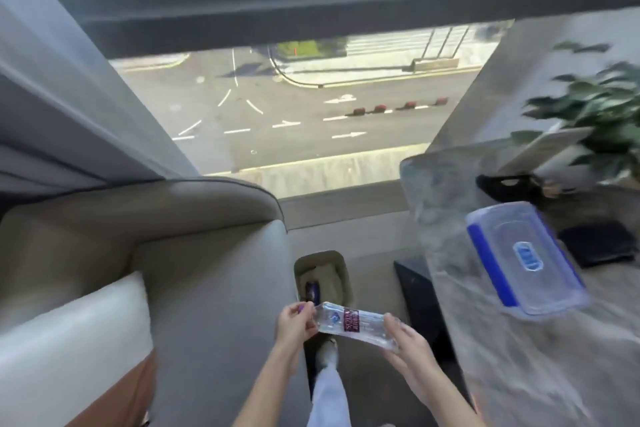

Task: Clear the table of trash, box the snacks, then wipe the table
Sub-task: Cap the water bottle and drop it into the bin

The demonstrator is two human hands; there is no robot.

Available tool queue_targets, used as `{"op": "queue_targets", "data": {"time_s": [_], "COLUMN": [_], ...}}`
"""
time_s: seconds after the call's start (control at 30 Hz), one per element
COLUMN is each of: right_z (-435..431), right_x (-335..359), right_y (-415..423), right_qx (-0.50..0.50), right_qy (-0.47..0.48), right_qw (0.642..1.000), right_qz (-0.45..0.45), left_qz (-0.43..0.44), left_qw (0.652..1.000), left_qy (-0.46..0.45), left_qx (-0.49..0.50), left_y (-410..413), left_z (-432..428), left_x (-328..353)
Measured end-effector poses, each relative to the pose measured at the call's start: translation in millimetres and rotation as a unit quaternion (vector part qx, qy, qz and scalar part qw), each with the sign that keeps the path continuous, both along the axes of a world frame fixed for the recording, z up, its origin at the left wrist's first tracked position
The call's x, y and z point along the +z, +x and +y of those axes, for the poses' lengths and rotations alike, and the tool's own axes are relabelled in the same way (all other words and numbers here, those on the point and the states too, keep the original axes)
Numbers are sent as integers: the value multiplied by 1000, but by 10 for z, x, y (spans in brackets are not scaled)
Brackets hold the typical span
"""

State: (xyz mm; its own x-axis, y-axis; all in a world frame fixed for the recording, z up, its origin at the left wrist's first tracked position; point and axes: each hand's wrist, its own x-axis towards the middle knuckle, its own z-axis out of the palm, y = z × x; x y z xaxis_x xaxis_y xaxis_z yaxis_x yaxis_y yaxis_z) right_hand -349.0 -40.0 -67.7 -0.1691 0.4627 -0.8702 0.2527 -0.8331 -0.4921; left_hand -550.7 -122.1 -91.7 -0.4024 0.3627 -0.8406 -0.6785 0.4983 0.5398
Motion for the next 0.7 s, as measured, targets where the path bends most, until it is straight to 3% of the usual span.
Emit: {"op": "queue_targets", "data": {"time_s": [0.17, 0.3, 0.43, 0.53, 0.7], "right_z": [359, 606, 781, 901, 859], "right_x": [-1387, -2414, -3208, -3632, -4087], "right_y": [-291, -632, -897, -1002, -1212], "right_qx": [-28, -55, -126, -171, -226], "right_qy": [-46, -37, -43, -75, -190], "right_qw": [998, 997, 989, 980, 954], "right_qz": [-27, -27, -59, -71, -56], "left_qz": [-124, -212, -261, -233, -91], "left_qw": [989, 954, 934, 940, 966], "left_qy": [-51, -102, -104, -123, -166], "left_qx": [66, 187, 223, 215, 174], "left_y": [-229, -390, -464, -489, -673], "left_z": [251, 463, 838, 1112, 1397], "left_x": [-1411, -2542, -3347, -3748, -4213]}}
